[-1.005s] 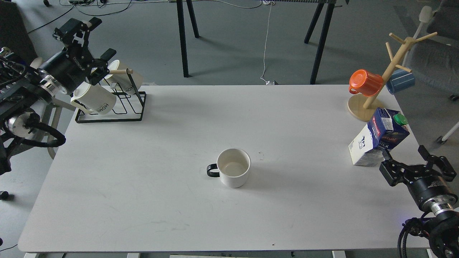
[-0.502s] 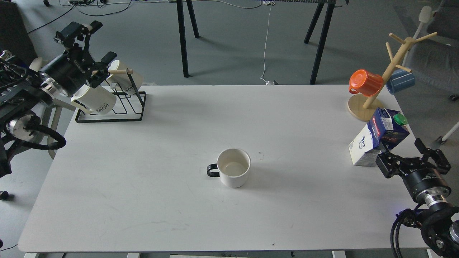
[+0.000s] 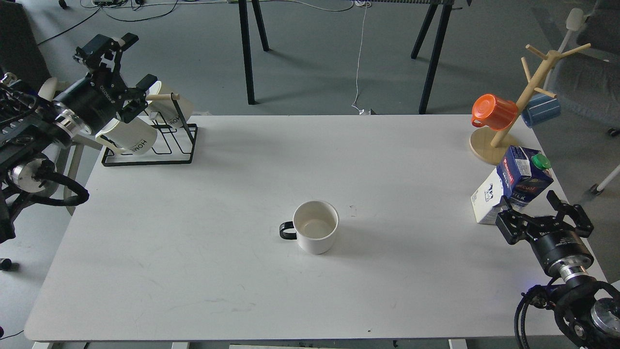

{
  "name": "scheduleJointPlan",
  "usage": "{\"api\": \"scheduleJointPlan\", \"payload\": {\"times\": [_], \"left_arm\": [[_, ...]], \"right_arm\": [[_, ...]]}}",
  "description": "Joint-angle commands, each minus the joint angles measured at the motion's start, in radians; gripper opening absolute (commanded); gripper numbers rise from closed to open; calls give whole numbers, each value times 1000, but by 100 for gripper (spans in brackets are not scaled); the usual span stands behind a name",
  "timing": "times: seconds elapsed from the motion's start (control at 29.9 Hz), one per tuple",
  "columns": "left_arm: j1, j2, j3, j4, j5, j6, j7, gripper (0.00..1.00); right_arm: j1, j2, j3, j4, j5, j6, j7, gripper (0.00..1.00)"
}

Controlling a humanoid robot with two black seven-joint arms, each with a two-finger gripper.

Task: Place cup and milk with both arms
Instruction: 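Reach the right gripper to the milk carton and grasp it, then carry the milk carton toward the white mug and lower it beside it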

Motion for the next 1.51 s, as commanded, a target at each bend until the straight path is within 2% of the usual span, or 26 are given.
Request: {"api": "scheduleJointPlan", "payload": {"times": [0.0,0.64,0.67,0.7,0.74,0.77,0.8,1.11,1.47], "left_arm": [[0,2,0,1,0,0,0,94],[8,-11,-2,35,-2,0,0,94],[8,-11,-2,38,-2,0,0,94],[8,-11,-2,43,-2,0,0,94],[8,-11,-2,46,-2,0,0,94],[8,-11,-2,49,-2,0,0,94],[8,-11,-2,51,-2,0,0,94],[9,-14,-2,52,-2,0,0,94],[9,-37,0,92,-2,0,0,94]], "right_arm": [[0,9,0,-16,-4,0,0,97],[87,96,-1,-125,-36,0,-5,94],[87,101,-1,-128,-44,0,-5,91],[87,105,-1,-130,-59,0,-3,79],[87,110,0,-131,-83,0,-2,58],[87,114,2,-134,-102,0,0,44],[87,117,3,-142,-111,0,0,41],[80,124,6,-142,-114,0,7,36],[80,127,0,-101,-130,0,7,34]]}}
